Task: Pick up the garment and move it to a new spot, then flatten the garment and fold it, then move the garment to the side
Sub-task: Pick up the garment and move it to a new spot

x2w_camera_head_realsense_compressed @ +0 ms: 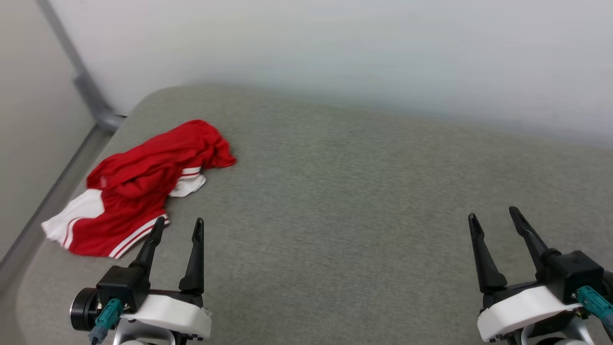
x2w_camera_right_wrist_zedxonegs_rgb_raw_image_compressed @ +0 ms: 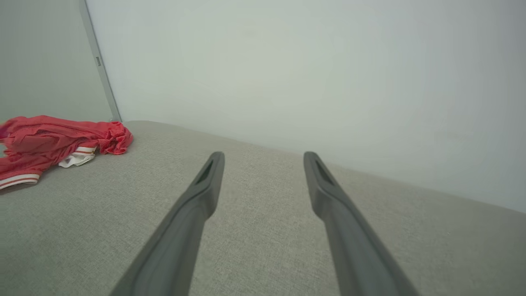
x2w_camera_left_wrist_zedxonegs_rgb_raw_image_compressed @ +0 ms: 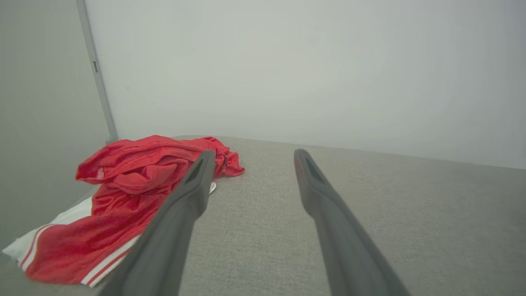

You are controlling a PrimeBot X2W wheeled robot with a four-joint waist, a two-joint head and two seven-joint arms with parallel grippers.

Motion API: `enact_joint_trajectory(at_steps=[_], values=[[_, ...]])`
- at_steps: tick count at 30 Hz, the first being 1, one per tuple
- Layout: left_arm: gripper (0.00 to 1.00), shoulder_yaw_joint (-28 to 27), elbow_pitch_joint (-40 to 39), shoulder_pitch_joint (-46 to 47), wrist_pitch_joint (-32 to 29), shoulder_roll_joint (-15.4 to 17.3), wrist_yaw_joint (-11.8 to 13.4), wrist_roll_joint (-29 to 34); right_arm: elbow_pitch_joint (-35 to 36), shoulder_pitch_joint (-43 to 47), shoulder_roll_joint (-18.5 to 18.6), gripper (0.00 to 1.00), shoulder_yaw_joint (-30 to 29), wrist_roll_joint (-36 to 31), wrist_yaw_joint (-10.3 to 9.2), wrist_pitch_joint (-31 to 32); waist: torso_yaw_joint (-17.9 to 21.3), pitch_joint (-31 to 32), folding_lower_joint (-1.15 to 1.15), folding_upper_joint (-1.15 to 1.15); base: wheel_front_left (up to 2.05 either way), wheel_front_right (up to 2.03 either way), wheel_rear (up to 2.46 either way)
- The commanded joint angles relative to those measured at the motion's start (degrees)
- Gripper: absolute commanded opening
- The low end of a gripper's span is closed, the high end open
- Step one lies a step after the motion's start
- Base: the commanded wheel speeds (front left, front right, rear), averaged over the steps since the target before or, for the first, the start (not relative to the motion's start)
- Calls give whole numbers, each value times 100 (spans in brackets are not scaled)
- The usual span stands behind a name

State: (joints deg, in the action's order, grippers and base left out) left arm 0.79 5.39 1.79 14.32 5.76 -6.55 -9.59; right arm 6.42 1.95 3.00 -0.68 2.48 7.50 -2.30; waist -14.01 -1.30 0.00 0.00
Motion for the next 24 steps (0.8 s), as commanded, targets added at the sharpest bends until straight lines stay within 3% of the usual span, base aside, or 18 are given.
enact_joint_trajectory(at_steps=[1, 11, 24], values=[[100, -47, 0, 47, 50, -13, -18, 98, 36, -65, -14, 100, 25, -119, -2, -28, -318, -11, 0, 0, 0, 0, 0], [100, -213, 42, 47, 92, -124, -68, 112, -6, -170, -14, 100, 110, 32, -3, -101, -1078, -39, 0, 0, 0, 0, 0], [100, -313, 126, 22, 90, -180, -90, 42, -43, -228, -15, 100, 123, 94, -3, -133, -1330, -53, 0, 0, 0, 0, 0]])
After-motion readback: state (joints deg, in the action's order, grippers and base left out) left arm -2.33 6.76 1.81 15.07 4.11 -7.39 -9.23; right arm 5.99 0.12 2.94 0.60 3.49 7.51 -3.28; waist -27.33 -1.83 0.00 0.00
